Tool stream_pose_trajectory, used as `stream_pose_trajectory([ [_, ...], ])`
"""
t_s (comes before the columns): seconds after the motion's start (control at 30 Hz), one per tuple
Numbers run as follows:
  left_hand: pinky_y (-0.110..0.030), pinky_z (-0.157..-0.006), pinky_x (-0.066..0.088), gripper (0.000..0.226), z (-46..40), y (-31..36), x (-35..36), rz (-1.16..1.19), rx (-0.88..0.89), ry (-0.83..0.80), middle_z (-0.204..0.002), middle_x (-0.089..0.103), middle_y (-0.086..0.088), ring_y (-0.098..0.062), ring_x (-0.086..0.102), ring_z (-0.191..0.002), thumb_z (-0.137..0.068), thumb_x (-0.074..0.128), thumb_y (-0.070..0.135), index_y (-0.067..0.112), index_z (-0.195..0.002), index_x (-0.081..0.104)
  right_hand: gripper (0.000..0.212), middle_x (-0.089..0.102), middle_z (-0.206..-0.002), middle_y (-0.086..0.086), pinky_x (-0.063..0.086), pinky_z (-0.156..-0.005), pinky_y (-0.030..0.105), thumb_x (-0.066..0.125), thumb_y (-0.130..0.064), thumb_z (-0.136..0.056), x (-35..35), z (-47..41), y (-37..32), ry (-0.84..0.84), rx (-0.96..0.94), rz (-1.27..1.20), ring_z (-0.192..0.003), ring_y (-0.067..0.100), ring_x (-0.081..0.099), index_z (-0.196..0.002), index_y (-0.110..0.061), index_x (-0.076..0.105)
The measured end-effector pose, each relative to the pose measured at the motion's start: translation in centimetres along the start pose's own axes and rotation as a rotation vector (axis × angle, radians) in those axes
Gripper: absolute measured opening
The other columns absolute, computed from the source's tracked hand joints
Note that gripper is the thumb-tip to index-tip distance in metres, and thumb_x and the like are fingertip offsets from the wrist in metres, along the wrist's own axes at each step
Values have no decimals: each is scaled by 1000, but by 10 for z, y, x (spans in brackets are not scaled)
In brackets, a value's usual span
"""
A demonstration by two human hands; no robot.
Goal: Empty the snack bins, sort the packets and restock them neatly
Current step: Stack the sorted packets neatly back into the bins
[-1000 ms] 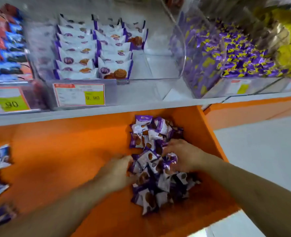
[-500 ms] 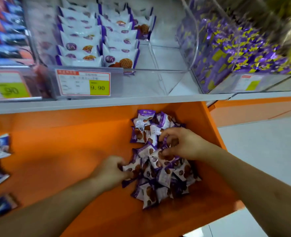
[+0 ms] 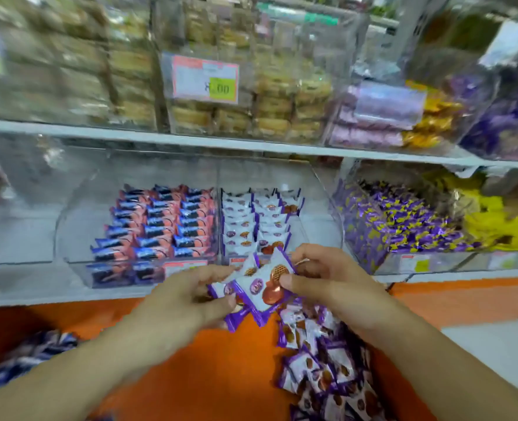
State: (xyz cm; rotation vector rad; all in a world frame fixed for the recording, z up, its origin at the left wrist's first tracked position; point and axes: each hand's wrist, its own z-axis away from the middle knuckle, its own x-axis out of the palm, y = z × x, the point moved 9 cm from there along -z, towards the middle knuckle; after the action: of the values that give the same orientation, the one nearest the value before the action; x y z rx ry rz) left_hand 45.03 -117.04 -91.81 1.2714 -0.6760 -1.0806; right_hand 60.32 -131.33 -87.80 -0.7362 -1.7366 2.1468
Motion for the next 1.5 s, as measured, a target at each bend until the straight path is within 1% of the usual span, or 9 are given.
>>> stream_pose_trajectory([
  [0.17,-43,-90,62,58,19,23,-17,90,-21,22,-111,78,-3,-25,75,-101,-74,93,24,21,-126,67,19,74,-94,7,56,-76,38,89,-19,-84,21,2,-28,190,-130,109,-85,26,69,-92,-22,73],
  [0.3,-39,-83,64,33,18,35,-22,-16,24,49,-106,78,7,-16,76,-92,-86,83,32,27,-116,69,17,76,-94,0,57,-77,32,89,-24,-83,34,0,-27,199,-141,173,-90,19,70,-93,-23,75],
  [0.67,-43,-89,61,32,-33,46,-18,-215,12,66,-102,77,15,-8,75,-91,-78,87,40,29,-105,73,20,73,-100,-11,56,-83,20,85,-35,-86,2,-34,-38,145,-177,324,-97,4,68,-103,-35,75],
  [0.77,-42,-88,60,38,-69,72,-9,-331,87,91,-106,74,17,-13,74,-93,-75,88,45,33,-106,69,19,71,-98,-9,50,-82,18,78,-31,-92,-75,-53,-44,433,-203,292,-93,2,66,-110,-29,71],
  [0.9,-26,-81,56,44,-128,94,18,-548,195,61,-113,64,18,-6,67,-96,-78,86,45,40,-115,62,24,68,-102,-8,55,-94,43,75,-27,-92,-135,-56,-6,707,-134,353,-97,13,65,-113,-23,65],
  [1.1,-28,-97,50,55,-183,65,48,-734,142,-88,-124,61,12,-6,61,-111,-73,87,49,50,-120,60,32,64,-110,-12,49,-94,31,76,-24,-92,-130,-51,2,658,-227,569,-107,10,60,-122,-27,64],
  [1.23,-34,-104,51,57,-187,52,47,-729,120,-94,-128,64,16,-2,61,-118,-59,87,60,55,-110,62,34,59,-114,-16,39,-83,8,72,-19,-96,-93,-68,4,398,-239,596,-97,-1,55,-128,-32,67],
  [1.37,-26,-100,52,51,-182,59,44,-619,136,-98,-118,69,16,7,61,-113,-70,93,41,45,-114,67,51,55,-134,-17,50,-96,26,73,-28,-97,-75,-87,14,222,-128,545,-110,1,58,-143,-45,57],
  [1.5,-5,-79,44,48,-179,74,42,-601,211,-119,-119,67,20,18,57,-109,-75,92,27,38,-115,68,53,60,-108,-24,44,-64,9,79,-22,-93,-75,-96,5,180,-131,467,-84,-7,63,-137,-46,61],
])
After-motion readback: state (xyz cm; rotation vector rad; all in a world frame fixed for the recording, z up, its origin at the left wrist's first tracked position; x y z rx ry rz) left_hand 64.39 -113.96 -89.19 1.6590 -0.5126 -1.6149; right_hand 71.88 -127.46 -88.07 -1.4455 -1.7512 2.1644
